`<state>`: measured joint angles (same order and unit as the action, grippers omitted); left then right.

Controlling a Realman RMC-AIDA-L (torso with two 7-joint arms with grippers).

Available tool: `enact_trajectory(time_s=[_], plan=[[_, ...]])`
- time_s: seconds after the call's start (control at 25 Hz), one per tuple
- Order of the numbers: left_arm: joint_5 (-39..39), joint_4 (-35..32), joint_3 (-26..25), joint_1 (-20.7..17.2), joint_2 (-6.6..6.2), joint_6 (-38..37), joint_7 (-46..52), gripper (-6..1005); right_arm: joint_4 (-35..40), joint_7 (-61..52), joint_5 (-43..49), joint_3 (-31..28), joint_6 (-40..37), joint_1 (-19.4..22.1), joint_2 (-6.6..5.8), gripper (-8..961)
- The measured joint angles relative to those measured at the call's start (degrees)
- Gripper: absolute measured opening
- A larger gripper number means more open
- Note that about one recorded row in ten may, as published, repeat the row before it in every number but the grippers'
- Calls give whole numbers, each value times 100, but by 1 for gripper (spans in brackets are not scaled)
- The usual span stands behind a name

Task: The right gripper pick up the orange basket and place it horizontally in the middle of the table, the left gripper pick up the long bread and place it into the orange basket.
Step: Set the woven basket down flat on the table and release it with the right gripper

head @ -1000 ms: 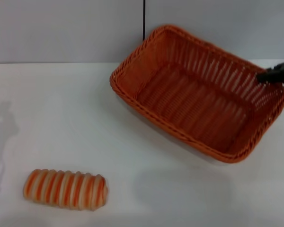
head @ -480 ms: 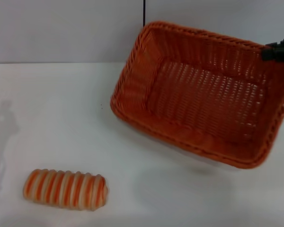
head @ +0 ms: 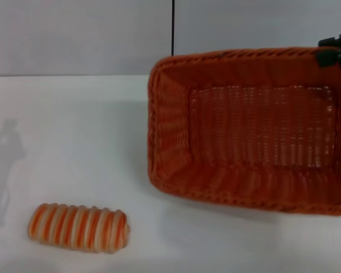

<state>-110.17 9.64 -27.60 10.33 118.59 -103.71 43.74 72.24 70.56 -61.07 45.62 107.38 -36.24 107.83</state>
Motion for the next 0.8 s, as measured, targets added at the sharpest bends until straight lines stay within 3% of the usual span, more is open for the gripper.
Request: enact_trajectory(time_s=[0.16,0.8], plan=[[-3,59,0,-10,2,4,2,57,-150,104,-322,648,-5,14,-108,163],[-4,135,18,6,15,10,3,62,-2065,1551,-14,952,-32,-614,16,164]])
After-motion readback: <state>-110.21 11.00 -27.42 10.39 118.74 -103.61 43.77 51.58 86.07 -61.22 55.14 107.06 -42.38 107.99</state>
